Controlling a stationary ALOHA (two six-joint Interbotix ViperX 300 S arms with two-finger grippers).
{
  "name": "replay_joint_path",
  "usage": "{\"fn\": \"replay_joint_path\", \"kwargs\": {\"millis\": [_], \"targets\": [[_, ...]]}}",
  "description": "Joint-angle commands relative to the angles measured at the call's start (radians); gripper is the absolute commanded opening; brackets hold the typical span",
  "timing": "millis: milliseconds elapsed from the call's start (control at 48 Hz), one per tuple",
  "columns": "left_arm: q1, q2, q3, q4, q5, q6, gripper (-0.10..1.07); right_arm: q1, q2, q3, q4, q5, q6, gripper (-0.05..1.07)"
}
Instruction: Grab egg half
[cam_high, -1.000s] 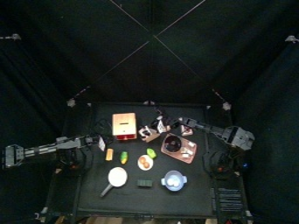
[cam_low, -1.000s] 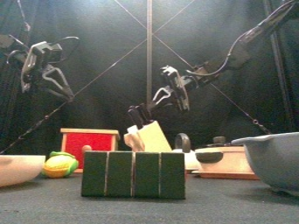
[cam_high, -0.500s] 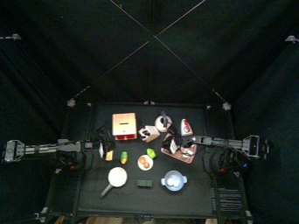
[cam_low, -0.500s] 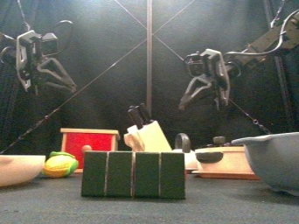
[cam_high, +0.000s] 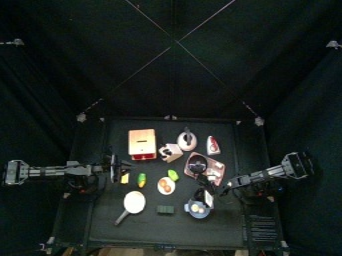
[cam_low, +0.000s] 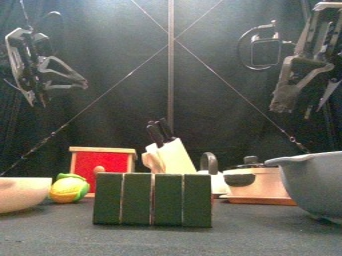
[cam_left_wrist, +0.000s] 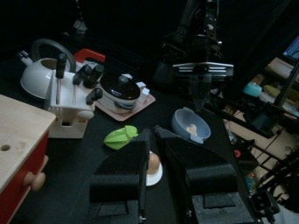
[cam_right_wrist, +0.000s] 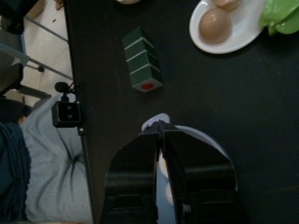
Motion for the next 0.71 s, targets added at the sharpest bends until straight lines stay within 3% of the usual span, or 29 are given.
{"fn": "replay_joint_path", "kwargs": {"millis": [0, 188, 417, 562, 688], "targets": [[0.003, 0.011, -0.011, -0.002, -0.025, 0.003, 0.58, 0.060, -0.011, -0.008, 0.072, 0.066, -0.002, 0.45], [0.003, 0.046, -0.014, 0.012, -0.025, 0.029, 0.58, 0.121, -0.011, -0.015, 0.250, 0.207, -0.003, 0.45], [0.003, 0.089, -0.026, 0.060, -0.026, 0.163, 0.58, 0.206, -0.006, -0.060, 0.460, 0.511, -0.006, 0.45], [0.003, 0.097, -0.044, 0.058, -0.023, 0.250, 0.58, 0.290, 0.031, -0.110, 0.525, 0.709, -0.006, 0.45], [-0.005, 0.097, -0.037, 0.058, -0.023, 0.282, 0.58, 0.348, 0.086, -0.167, 0.555, 0.775, -0.005, 0.46]]}}
